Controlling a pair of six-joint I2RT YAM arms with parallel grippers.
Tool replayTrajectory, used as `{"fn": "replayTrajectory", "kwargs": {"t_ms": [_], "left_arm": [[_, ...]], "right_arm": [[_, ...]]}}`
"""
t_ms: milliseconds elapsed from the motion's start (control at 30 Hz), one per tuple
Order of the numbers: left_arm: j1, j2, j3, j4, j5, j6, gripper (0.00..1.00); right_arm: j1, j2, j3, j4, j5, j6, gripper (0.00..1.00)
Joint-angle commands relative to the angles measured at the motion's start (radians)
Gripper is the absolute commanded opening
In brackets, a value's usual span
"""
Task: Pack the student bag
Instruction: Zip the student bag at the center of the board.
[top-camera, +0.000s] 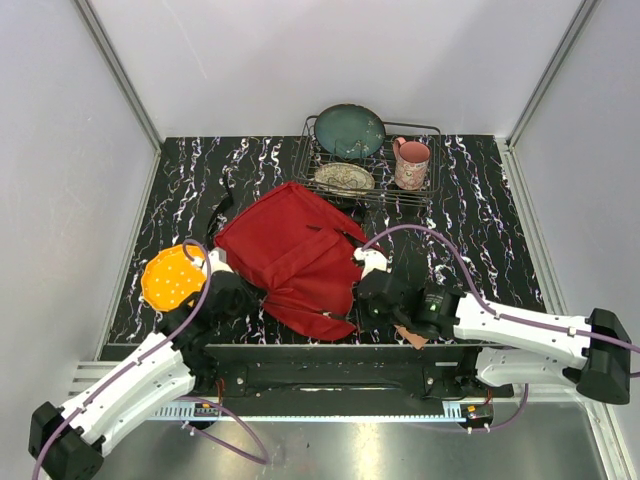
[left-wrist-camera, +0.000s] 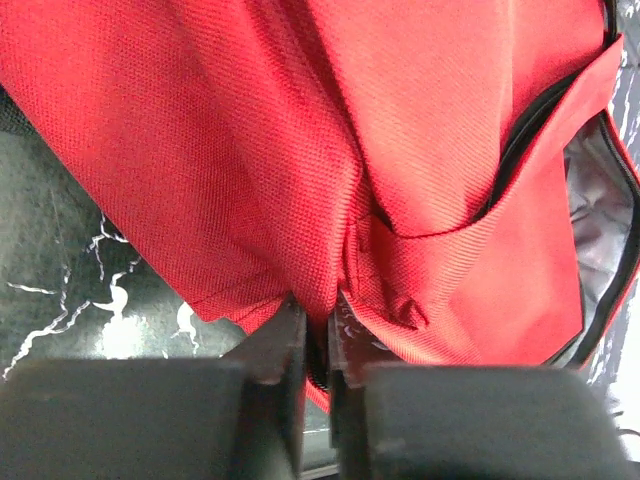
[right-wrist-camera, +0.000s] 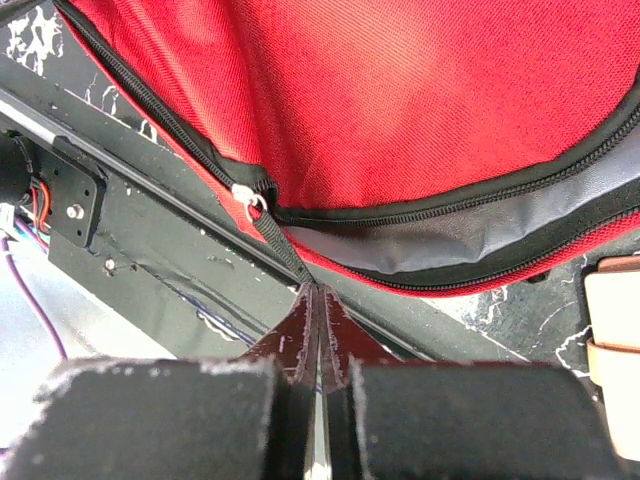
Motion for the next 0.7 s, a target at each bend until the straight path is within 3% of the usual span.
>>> {"fn": "replayTrajectory", "kwargs": {"t_ms": [0,33,133,333,533,667], "left_arm": [[0.088,0.025,0.047,0.009,-0.033,0.153,0.31],[0.088,0.033,0.047,0.046,0.02,0.165,0.48],[0.086,0.05,0.056,0.116,0.151,0.165,0.66],[0.078,0.038,0.053,0.106,0.242,0.147,0.84],[0.071,-0.015,0.045,0.078,0.251,0.162,0.9],[0.069,0.01,0.042,0.078,0.248,0.159,0.9]], "right_arm": [[0.003,-0.032,-0.021,-0.058,-0.018,-0.012,0.0],[0.004,-0.018,-0.024,-0.014,-0.035,-0.01,0.0],[0.003,0.031,-0.008,0.035,-0.067,-0.018,0.0],[0.003,0.094,0.006,0.094,-0.127,-0.048,0.0],[0.004,0.085,-0.032,0.135,-0.237,-0.081,0.0],[0.003,0.074,-0.044,0.147,-0.263,-0.113,0.14]]}}
